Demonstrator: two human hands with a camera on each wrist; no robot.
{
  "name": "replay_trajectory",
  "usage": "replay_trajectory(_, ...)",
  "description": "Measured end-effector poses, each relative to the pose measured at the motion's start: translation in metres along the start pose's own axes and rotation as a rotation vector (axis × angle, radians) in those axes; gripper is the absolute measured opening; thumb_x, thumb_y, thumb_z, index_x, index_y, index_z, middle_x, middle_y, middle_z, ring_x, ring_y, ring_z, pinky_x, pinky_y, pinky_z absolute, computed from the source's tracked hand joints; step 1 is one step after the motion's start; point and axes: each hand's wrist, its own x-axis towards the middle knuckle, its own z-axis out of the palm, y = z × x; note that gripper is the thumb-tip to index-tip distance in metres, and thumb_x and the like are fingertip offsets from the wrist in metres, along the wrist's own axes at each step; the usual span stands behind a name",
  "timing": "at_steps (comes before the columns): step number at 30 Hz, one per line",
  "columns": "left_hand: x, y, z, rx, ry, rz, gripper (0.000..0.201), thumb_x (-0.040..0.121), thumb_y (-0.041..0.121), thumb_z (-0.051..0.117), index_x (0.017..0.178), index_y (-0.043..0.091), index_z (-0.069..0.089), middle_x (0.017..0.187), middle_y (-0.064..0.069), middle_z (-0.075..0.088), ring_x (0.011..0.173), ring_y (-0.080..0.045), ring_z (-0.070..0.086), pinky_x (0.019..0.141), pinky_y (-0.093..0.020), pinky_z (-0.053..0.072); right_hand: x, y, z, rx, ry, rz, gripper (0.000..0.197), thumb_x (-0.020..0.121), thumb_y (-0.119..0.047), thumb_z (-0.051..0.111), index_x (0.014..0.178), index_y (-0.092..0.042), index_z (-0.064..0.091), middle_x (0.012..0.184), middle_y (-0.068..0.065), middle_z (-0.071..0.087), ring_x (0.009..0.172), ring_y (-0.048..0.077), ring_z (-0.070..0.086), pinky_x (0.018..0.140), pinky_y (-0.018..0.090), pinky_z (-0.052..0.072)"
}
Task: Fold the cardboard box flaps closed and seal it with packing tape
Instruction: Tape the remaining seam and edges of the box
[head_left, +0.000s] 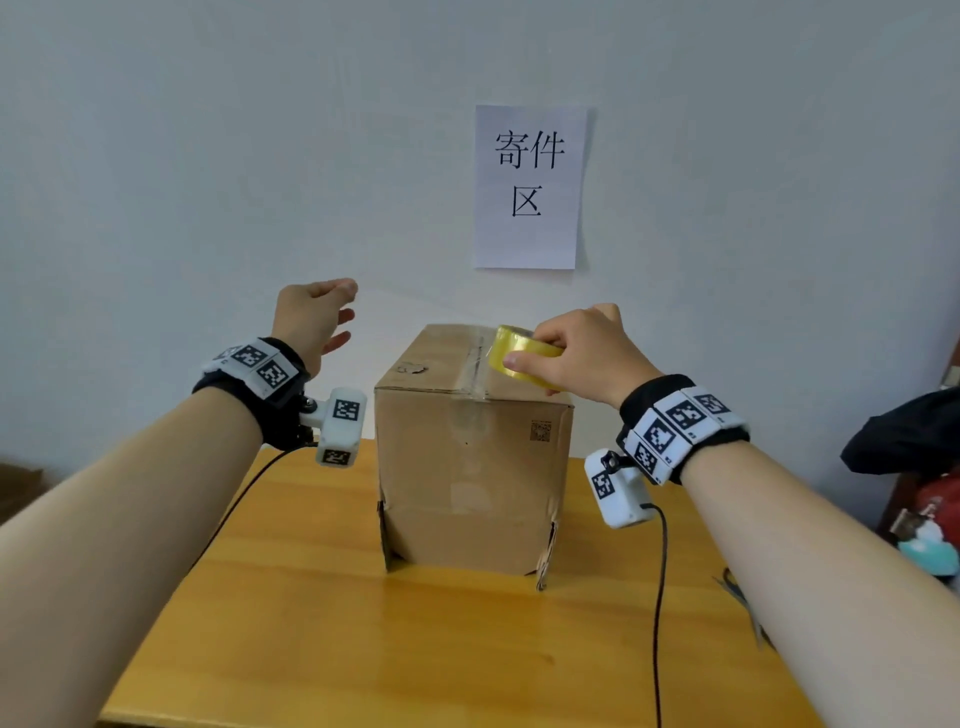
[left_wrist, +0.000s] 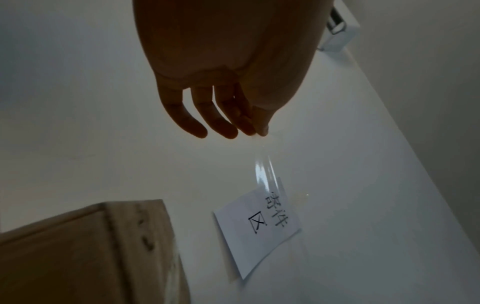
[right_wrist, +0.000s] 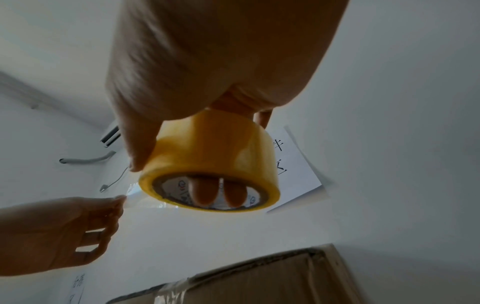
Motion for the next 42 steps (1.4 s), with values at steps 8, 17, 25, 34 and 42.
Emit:
replay_trajectory(8,-0.021,-0.059,-0.002,-0.231,-0.070,-0.224,0.016,0.096,0.016,0.064,0.109,0.007,0.064,0.108,-0.003,0.064,0.108,-0.023,0.064,0.077,-0.052,0.058,-0.005,-0.008,0.009,-0.179,0.106,-0.027,0.053,0.080,-0.071,0.062,0.063,-0.021,0.063,0.057,-0.001,0.059,0.081,0.012,0.039,0.092,0.035,0.030)
replay_trajectory(17,-0.044,-0.084,0.013,-0.454,-0.080,-0.361,0.030,0.094,0.013,0.066,0.121,0.000,0.061,0.117,-0.010,0.061,0.112,-0.027,0.062,0.072,-0.064,0.057,-0.015,-0.002,0.009,-0.237,0.149,-0.002,0.053,0.081,-0.068,0.064,0.064,-0.017,0.067,0.064,-0.002,0.061,0.080,0.017,0.039,0.083,0.036,0.025)
replay_trajectory(25,-0.062,-0.094,0.008,-0.482,-0.069,-0.309,0.031,0.089,0.016,0.074,0.117,0.005,0.067,0.112,-0.003,0.063,0.108,-0.021,0.058,0.078,-0.063,0.057,-0.025,0.000,-0.003,-0.163,0.121,-0.014,0.058,0.080,-0.065,0.066,0.046,-0.021,0.050,0.050,-0.008,0.044,0.081,0.021,0.044,0.087,0.039,0.029)
replay_trajectory(34,-0.067,-0.111,0.011,-0.435,-0.044,-0.350,0.030,0.088,0.019,0.074,0.116,0.009,0.069,0.103,0.002,0.068,0.105,-0.017,0.059,0.080,-0.057,0.059,-0.032,-0.012,0.007,-0.393,0.113,-0.043,0.061,0.082,-0.069,0.059,0.070,-0.011,0.069,0.058,-0.001,0.048,0.071,0.020,0.041,0.080,0.036,0.023)
replay_trajectory(42,-0.065,-0.118,0.013,-0.450,-0.052,-0.334,0.024,0.089,0.022,0.073,0.111,0.013,0.070,0.109,0.002,0.066,0.111,-0.017,0.059,0.082,-0.056,0.058,-0.033,-0.018,0.013,-0.422,0.111,0.011,0.055,0.081,-0.070,0.057,0.056,-0.021,0.051,0.055,-0.003,0.046,0.068,0.022,0.046,0.080,0.037,0.026)
